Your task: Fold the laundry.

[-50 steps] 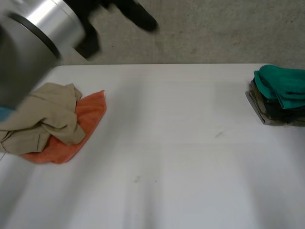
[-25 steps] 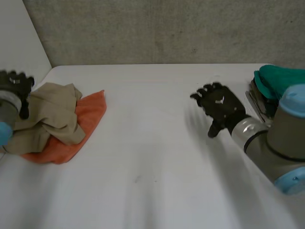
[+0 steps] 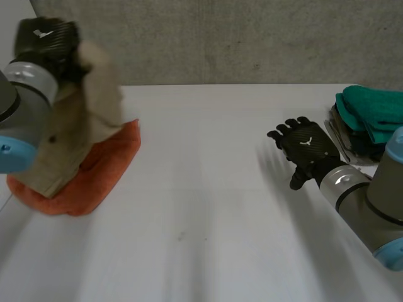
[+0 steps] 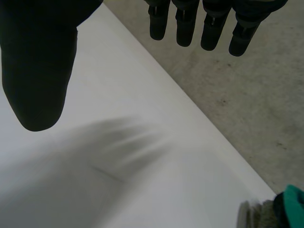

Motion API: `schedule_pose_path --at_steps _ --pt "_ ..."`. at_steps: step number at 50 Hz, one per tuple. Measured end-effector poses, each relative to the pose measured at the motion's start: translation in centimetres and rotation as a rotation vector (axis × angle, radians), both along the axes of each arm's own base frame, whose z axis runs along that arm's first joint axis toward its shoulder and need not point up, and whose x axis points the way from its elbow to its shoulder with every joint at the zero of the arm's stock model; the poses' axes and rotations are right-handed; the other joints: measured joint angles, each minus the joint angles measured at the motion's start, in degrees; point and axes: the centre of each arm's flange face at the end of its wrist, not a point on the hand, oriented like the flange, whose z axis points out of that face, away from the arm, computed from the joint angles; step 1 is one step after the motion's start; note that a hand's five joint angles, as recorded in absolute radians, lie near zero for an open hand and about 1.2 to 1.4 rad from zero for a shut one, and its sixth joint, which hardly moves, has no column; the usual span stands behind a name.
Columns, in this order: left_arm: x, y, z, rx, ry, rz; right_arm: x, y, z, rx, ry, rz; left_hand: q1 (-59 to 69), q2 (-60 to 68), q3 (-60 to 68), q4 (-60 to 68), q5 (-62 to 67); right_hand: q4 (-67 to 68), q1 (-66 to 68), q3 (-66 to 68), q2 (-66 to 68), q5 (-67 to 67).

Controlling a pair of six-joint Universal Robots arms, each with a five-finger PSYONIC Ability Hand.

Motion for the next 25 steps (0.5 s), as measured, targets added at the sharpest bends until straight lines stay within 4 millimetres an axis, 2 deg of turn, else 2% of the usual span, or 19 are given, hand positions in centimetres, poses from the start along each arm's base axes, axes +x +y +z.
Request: schedule_pose_path --at_steps 1,3,5,7,10,11,13,14,15,17,19,23,25 --pt "-1.7 2.0 0.4 0.024 0.040 -0.082 -0.2 -0.2 0.2 -0.005 -0.004 -0.009 0.0 0.0 0.2 0.1 0.3 0.0 0.0 0.0 0.0 0.0" --pt "-2.7 3.1 0.3 0.044 0.056 -0.129 -0.3 -0.3 0.3 -0.007 -0.005 -0.014 0.0 0.0 0.3 0.3 0.3 0.0 0.0 0.0 0.0 0.0" --pt "-5.7 6.2 -1.1 0.133 0.076 -0.267 -0.8 -0.6 0.6 -0.014 -0.010 -0.035 0.0 0.0 0.3 0.3 0.3 0.0 0.0 0.0 0.0 0.0" --pt "-9.4 9.5 -4.7 0.265 0.047 -0.405 -1.2 -1.1 0.8 -0.021 -0.011 -0.065 0.0 0.1 0.3 0.3 0.3 0.0 0.0 0.0 0.0 0.0" --pt "-12.0 11.9 -8.6 0.370 -0.006 -0.479 -1.7 -1.5 1.0 -0.027 -0.010 -0.098 0.0 0.2 0.3 0.3 0.3 0.0 0.0 0.0 0.0 0.0" --pt "-12.8 12.6 -10.3 0.409 -0.031 -0.491 -1.9 -1.7 1.0 -0.029 -0.009 -0.112 -7.3 -7.2 -6.9 -7.5 -6.0 0.0 0.0 0.0 0.0 0.0" --pt "-13.5 13.3 -12.5 0.457 -0.065 -0.492 -2.2 -1.9 1.1 -0.031 -0.007 -0.130 -30.4 -28.0 -27.2 -28.4 -25.9 0.0 0.0 0.0 0.0 0.0" --pt "-13.6 13.5 -13.0 0.467 -0.073 -0.490 -2.3 -2.0 1.1 -0.031 -0.007 -0.134 -30.4 -28.0 -27.2 -28.4 -25.9 0.0 0.0 0.0 0.0 0.0" --pt "-13.9 13.9 -14.2 0.489 -0.093 -0.481 -2.6 -2.2 1.1 -0.032 -0.006 -0.148 -46.4 -42.4 -41.5 -43.1 -40.5 0.0 0.0 0.0 0.0 0.0" --pt "-14.0 14.1 -14.5 0.494 -0.101 -0.469 -2.8 -2.3 1.1 -0.032 -0.006 -0.157 -54.4 -54.3 -53.1 -55.0 -51.1 0.0 0.0 0.0 0.0 0.0" --pt "-13.8 14.2 -13.8 0.477 -0.096 -0.447 -3.0 -2.5 1.1 -0.032 -0.005 -0.168 -54.5 -56.0 -55.1 -57.1 -52.7 0.0 0.0 0.0 0.0 0.0" --pt "-12.4 13.8 -10.7 0.412 -0.058 -0.400 -3.2 -2.6 1.1 -0.033 -0.005 -0.174 -54.5 -56.1 -55.2 -57.1 -52.7 0.0 0.0 0.0 0.0 0.0" --pt "-10.6 13.4 -8.6 0.372 -0.032 -0.358 -3.2 -2.6 1.2 -0.033 -0.005 -0.174 -54.5 -56.1 -55.2 -57.1 -52.7 0.0 0.0 0.0 0.0 0.0"
